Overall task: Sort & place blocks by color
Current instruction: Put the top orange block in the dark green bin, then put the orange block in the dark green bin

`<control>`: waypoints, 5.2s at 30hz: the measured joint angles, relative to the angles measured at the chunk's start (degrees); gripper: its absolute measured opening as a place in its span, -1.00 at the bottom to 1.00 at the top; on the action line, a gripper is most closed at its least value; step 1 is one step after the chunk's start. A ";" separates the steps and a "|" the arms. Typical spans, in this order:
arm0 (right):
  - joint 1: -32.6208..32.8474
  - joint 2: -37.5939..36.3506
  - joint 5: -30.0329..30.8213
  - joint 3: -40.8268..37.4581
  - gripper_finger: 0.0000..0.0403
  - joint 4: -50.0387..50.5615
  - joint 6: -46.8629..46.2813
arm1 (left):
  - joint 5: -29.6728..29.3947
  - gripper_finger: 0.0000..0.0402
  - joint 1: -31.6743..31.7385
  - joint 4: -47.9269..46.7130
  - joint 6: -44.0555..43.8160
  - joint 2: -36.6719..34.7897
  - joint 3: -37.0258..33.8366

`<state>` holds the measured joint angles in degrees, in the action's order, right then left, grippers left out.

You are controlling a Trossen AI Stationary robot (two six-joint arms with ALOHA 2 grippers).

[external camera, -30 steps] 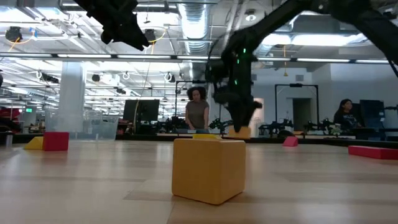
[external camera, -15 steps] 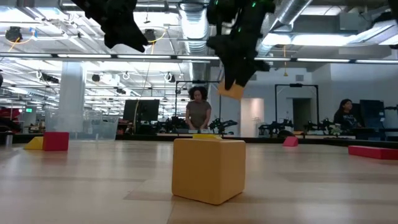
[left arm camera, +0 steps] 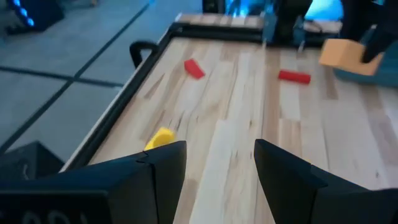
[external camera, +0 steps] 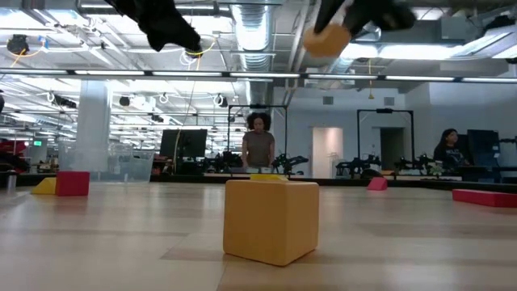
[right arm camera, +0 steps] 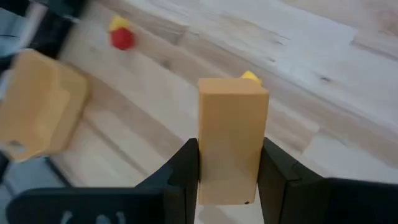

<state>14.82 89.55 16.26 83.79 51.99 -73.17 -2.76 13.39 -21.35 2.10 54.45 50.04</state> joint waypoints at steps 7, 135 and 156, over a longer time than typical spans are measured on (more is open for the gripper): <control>5.11 -6.95 1.51 -0.02 -0.41 -1.30 7.19 | 2.87 -0.09 0.00 10.69 -2.91 0.00 -0.02; 6.86 -17.13 4.62 -27.28 0.21 -31.88 20.27 | -23.76 -0.09 -24.00 -3.86 -27.92 0.57 0.02; 8.58 6.61 -3.13 -11.11 -0.22 -37.18 14.69 | -10.81 -0.09 -23.93 -7.46 -7.25 3.09 -0.15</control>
<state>23.40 96.16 13.12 72.68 14.81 -58.48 -13.57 -10.55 -28.80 -5.15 57.54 49.89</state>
